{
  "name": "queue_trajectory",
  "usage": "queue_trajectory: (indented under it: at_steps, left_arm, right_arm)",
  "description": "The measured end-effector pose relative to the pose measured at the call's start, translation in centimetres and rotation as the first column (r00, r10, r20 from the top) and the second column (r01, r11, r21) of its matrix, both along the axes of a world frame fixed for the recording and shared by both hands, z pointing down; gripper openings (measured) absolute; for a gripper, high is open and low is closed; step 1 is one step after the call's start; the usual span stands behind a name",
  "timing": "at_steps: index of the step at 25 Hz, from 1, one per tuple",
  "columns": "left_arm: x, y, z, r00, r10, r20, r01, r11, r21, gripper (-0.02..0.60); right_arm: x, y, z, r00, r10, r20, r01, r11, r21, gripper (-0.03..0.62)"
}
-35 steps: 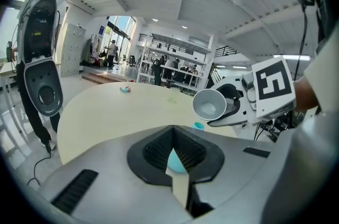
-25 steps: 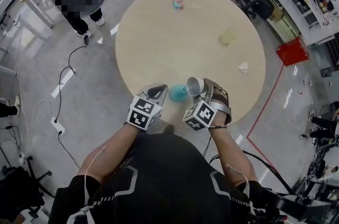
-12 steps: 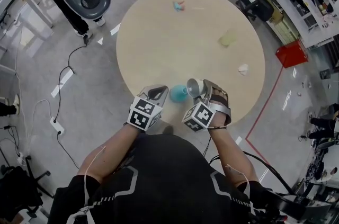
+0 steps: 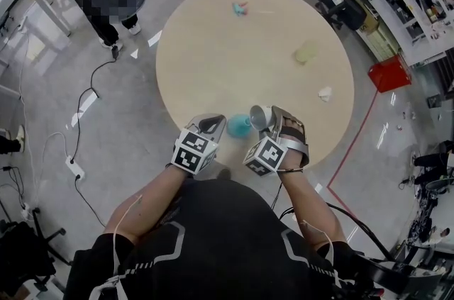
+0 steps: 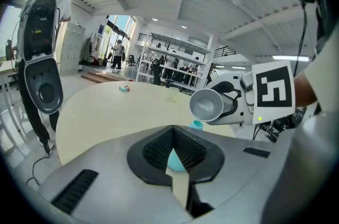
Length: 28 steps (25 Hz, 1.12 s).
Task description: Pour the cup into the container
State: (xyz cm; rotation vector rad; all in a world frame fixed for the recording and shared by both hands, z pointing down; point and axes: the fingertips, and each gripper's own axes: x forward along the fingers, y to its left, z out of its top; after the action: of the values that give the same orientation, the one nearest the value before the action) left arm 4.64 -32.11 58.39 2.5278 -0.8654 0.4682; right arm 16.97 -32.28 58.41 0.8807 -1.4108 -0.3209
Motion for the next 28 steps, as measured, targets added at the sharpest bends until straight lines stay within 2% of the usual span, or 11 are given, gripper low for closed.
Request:
queue_trajectory:
  at_steps: [28]
  left_arm:
    - [0.3, -0.1, -0.4, 1.000, -0.004, -0.015, 0.004, 1.000, -0.008, 0.000]
  right_arm:
    - [0.2, -0.2, -0.8, 0.998, -0.032, -0.056, 0.032, 0.999, 0.004, 0.307]
